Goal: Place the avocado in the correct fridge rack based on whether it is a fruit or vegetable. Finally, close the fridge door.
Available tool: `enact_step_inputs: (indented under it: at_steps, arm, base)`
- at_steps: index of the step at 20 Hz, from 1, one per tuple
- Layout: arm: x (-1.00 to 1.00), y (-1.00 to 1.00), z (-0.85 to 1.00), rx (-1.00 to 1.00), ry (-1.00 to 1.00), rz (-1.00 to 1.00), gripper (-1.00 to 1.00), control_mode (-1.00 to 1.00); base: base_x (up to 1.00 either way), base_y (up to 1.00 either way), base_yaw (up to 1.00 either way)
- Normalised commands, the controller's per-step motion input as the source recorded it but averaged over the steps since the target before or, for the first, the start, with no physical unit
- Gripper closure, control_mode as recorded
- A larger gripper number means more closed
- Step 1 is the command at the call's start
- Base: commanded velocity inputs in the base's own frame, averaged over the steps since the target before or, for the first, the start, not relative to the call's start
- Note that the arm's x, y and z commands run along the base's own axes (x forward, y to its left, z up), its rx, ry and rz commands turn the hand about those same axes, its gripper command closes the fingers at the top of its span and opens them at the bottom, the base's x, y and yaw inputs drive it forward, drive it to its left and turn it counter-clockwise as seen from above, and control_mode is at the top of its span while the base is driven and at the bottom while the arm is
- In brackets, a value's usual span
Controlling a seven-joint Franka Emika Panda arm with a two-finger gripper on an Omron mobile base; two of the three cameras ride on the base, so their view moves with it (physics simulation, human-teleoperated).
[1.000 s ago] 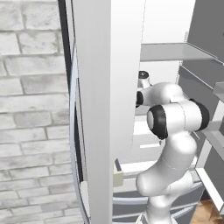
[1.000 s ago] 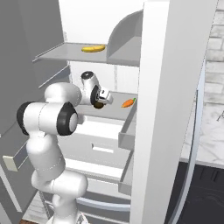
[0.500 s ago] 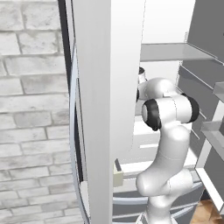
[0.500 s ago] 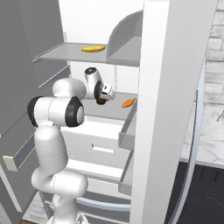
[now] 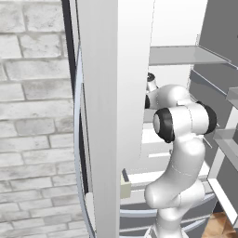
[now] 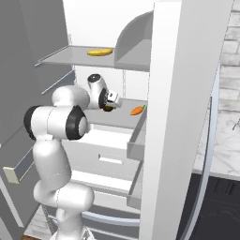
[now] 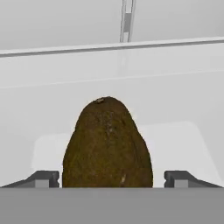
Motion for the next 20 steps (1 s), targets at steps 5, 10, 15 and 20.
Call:
enact_step_inputs:
  at_steps: [5,10,15,20]
  arm:
    - [-0.74,0.04,0.05,0.00,-0.09,0.01,-1.00,-1.00]
    - [-0.89,0.00,0.35,0.00,-0.03,0.00,-1.00,-1.00]
    - [-1.00,0.00,0.53,0.00,0.00,0.00,-1.00,-1.00]
    - [-1.00,0.00,0.22,0.00,-0.08,0.00,-1.00,-1.00]
  base:
    - [0.00,0.00,0.00]
    - [0.00,0.00,0.00]
    - [0.00,0.00,0.00]
    - [0.00,0.00,0.00]
